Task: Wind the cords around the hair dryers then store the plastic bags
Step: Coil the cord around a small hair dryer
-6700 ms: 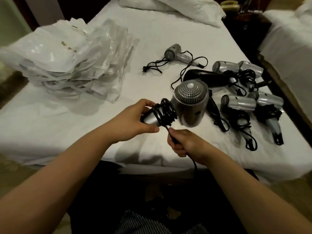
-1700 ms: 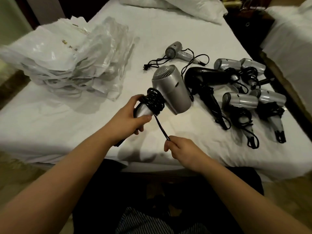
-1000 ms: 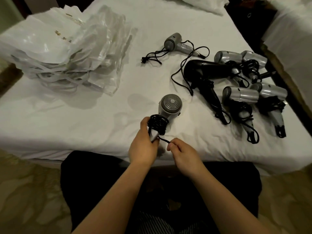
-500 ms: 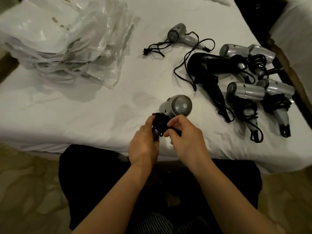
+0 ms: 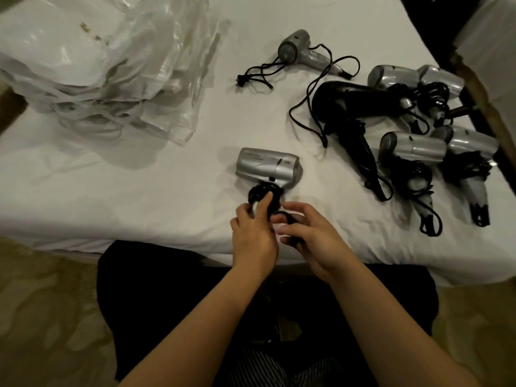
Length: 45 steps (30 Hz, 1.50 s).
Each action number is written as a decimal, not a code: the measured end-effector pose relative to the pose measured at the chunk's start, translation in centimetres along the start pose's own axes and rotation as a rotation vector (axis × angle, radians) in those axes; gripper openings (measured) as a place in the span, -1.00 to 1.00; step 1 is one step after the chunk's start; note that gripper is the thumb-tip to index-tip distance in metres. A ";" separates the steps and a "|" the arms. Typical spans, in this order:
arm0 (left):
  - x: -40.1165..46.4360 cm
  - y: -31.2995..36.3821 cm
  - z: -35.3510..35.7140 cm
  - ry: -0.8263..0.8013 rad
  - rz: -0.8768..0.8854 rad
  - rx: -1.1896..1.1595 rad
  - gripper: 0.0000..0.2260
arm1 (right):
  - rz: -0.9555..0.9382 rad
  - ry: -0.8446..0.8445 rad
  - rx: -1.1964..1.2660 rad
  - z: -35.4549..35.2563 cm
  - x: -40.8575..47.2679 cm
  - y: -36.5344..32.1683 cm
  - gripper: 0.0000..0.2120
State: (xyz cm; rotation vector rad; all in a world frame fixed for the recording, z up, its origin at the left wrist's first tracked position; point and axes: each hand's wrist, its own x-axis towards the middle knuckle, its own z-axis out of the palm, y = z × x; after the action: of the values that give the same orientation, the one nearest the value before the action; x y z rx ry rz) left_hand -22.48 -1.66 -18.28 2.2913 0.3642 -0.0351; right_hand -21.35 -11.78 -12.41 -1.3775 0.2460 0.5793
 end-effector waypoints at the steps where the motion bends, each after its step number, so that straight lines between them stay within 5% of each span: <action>1: 0.4 -0.1 -0.2 0.006 0.033 -0.051 -0.55 | 0.005 -0.058 0.109 -0.8 -0.2 0.1 -0.56; 6: 1.8 1.2 -2.5 0.129 0.182 0.195 -0.61 | -0.025 -0.263 0.375 -3.2 -1.2 0.8 -0.50; 12: 3.8 0.7 -3.0 0.145 0.479 0.457 -0.71 | 0.010 -0.201 -0.051 -4.2 -1.0 0.6 -0.64; 16: 4.5 1.0 -3.7 0.050 0.561 0.453 -0.79 | -0.103 -0.186 0.030 -4.3 -0.8 0.0 -0.65; 23: 5.1 1.4 -4.7 -0.045 0.498 0.293 -0.82 | -0.138 0.147 0.195 -3.5 1.7 0.2 -0.83; 26: 4.2 0.1 -4.1 0.048 0.174 0.041 -0.77 | -0.140 0.153 0.161 -3.4 2.1 0.0 -0.84; 29: 2.6 -0.2 -2.9 -0.063 -0.210 -0.199 -0.62 | -0.208 0.177 0.050 -3.2 2.5 0.3 -0.82; 32: 2.2 0.2 -2.0 -0.128 -0.329 -0.373 -0.60 | -0.261 0.231 -0.097 -2.9 2.6 0.7 -0.78; 36: 2.2 0.3 -1.8 -0.081 -0.375 -0.503 -0.70 | -0.271 0.268 -0.218 -2.9 2.8 1.3 -0.74; 39: 2.1 0.2 -1.6 0.017 -0.322 -0.335 -0.72 | -0.276 0.279 -0.245 -2.7 3.0 1.7 -0.70; 45: 3.2 0.3 -2.6 0.145 0.073 0.018 -0.86 | -0.323 0.284 -0.360 -2.0 3.2 1.8 -0.72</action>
State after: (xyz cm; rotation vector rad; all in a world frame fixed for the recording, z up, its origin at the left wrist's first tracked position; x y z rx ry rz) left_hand -19.58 0.83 -16.70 2.3299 0.3560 0.1658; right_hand -19.27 -12.84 -15.86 -1.8075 0.1453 0.1588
